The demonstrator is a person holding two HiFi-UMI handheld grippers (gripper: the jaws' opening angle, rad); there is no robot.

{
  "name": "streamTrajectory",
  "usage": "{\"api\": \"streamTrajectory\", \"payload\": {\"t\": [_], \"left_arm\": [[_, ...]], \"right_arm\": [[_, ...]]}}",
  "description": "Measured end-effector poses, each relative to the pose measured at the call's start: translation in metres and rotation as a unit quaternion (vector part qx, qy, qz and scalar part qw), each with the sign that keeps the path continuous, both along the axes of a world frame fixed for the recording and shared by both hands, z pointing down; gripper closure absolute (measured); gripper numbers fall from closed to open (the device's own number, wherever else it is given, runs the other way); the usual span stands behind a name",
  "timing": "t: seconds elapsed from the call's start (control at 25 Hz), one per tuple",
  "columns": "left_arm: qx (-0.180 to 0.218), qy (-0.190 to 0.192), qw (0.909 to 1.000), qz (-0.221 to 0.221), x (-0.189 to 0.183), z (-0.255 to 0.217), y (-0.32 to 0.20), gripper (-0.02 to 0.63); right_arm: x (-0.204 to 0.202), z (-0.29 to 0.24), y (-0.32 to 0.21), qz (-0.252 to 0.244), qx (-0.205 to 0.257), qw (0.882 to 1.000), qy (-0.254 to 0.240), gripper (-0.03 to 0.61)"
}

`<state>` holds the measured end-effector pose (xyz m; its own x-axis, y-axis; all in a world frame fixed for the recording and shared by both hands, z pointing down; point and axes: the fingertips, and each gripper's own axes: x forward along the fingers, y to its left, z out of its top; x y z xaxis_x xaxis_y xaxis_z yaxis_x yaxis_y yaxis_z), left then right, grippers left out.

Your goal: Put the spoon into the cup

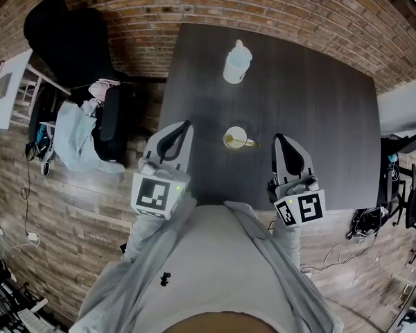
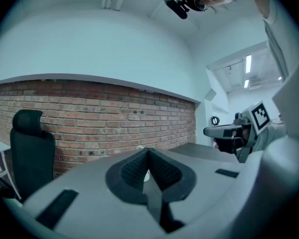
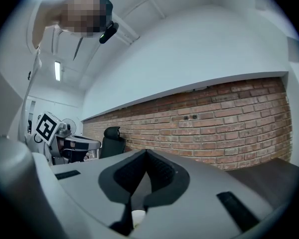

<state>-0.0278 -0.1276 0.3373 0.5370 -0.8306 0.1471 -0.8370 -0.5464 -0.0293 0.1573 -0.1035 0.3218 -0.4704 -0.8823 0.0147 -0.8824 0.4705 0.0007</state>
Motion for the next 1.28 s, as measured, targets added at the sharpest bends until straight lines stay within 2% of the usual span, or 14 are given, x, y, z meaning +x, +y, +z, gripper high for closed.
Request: {"api": "streamTrajectory", "payload": {"t": [0.68,1.28], "left_arm": [[0.001,-0.015,0.9996,0.022,0.018,0.011,-0.007,0.595],[-0.018,-0.022,0.9995,0.015,0.022,0.025,-0.017,0.595]], "right_arm": [[0.008,0.009,-0.003,0.007,-0.012,1.0,-0.008,0.563],[0.012,0.026,-0.015,-0.012,-0.039,0.999,-0.01,0.561]]}}
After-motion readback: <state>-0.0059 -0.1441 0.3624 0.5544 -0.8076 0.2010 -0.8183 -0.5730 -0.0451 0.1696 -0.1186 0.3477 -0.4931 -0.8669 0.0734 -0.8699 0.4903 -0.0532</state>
